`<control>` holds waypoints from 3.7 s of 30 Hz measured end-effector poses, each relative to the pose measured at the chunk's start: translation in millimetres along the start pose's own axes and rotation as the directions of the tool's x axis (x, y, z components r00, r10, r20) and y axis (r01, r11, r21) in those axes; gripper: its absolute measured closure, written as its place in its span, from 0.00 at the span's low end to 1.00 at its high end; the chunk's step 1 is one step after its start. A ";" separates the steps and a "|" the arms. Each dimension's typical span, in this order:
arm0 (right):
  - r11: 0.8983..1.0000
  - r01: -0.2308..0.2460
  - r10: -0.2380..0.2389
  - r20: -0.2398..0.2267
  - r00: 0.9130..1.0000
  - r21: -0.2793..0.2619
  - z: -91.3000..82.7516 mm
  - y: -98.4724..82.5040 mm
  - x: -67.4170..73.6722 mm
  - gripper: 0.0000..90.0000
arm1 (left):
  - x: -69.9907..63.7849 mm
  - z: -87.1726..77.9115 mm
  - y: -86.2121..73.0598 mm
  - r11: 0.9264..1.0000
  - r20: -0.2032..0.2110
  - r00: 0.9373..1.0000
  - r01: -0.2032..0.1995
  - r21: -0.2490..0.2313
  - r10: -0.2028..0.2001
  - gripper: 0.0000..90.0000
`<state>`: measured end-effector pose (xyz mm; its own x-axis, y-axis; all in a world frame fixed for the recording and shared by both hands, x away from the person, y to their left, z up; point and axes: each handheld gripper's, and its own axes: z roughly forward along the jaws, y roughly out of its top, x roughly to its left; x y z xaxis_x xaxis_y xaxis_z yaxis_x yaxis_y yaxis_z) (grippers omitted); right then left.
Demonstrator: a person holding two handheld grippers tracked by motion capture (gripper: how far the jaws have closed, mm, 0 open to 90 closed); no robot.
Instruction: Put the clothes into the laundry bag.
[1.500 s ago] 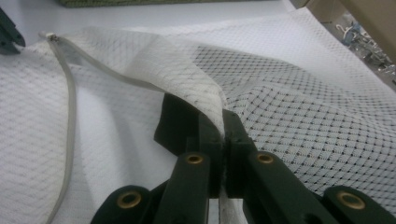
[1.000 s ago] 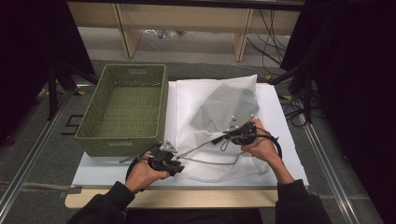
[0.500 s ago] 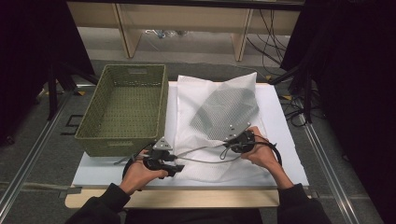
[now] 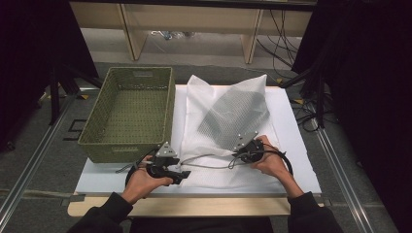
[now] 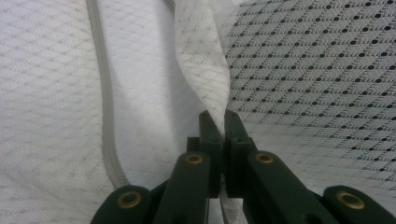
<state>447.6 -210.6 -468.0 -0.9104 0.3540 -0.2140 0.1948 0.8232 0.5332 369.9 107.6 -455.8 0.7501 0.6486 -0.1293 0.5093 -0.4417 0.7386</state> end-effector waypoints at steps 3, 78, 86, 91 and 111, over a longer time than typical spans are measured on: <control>1.000 0.015 -0.015 0.008 1.000 0.002 1.0 -0.8 0.6 0.99 | -1.0 -2.6 -0.7 1.000 -0.008 1.000 -0.004 -0.010 0.004 0.38; 0.910 -0.296 0.321 0.044 0.946 -0.289 -60.3 -33.3 -3.4 0.44 | 7.5 -27.6 -18.0 0.998 -0.076 0.997 0.001 -0.069 -0.006 0.21; 0.899 -0.317 0.350 0.063 0.935 -0.302 -65.8 -45.7 -0.9 0.42 | 9.1 -31.6 -20.8 0.996 -0.073 0.997 0.011 -0.089 -0.018 0.19; 0.892 -0.329 0.361 0.053 0.931 -0.309 -68.8 -49.5 3.4 0.42 | 8.8 -35.1 -23.2 0.996 -0.082 0.997 0.003 -0.086 -0.010 0.18; 0.871 -0.364 0.397 0.037 0.917 -0.328 -78.9 -69.4 37.3 0.33 | 4.0 -42.3 -31.8 0.996 -0.077 0.997 -0.005 -0.092 -0.002 0.18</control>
<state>371.4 -289.5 -448.4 -0.7437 0.6683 -0.0147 0.3818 0.4427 0.8113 338.9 150.4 -451.8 0.7140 0.6956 -0.0795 0.4646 -0.3858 0.7971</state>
